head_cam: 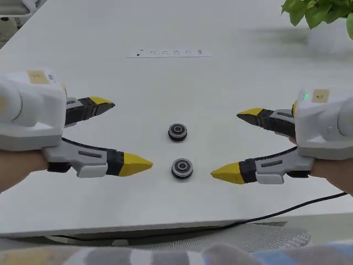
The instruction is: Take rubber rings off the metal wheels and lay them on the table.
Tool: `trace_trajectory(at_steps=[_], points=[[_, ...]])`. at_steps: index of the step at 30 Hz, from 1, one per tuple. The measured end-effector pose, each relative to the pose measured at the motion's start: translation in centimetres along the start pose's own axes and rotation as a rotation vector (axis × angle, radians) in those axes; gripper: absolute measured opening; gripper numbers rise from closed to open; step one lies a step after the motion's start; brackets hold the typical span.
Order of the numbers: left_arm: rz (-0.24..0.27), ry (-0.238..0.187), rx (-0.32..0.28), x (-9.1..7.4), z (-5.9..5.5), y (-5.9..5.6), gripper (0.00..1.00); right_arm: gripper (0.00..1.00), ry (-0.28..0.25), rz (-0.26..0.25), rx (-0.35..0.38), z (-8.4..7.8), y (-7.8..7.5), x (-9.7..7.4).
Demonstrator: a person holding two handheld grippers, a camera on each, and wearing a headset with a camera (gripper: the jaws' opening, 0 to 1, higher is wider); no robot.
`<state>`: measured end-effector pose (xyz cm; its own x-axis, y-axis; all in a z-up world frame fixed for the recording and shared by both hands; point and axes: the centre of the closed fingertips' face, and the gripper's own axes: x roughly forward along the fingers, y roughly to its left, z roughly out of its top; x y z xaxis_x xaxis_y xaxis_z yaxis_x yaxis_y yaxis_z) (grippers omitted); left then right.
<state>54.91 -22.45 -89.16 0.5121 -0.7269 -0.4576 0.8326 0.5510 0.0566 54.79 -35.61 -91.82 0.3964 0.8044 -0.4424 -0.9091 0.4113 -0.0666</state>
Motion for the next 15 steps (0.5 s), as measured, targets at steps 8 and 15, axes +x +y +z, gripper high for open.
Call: trace_trajectory(at_steps=[8,15], points=[[-0.026,0.025,0.007,1.2,-0.5,-0.1,0.86,0.82,0.001,0.014,-0.006,-0.1,-0.3,0.8],[-0.051,0.033,0.010,2.1,-0.9,-0.4,0.83,0.81,0.012,0.036,-0.006,-0.5,-0.3,1.9]])
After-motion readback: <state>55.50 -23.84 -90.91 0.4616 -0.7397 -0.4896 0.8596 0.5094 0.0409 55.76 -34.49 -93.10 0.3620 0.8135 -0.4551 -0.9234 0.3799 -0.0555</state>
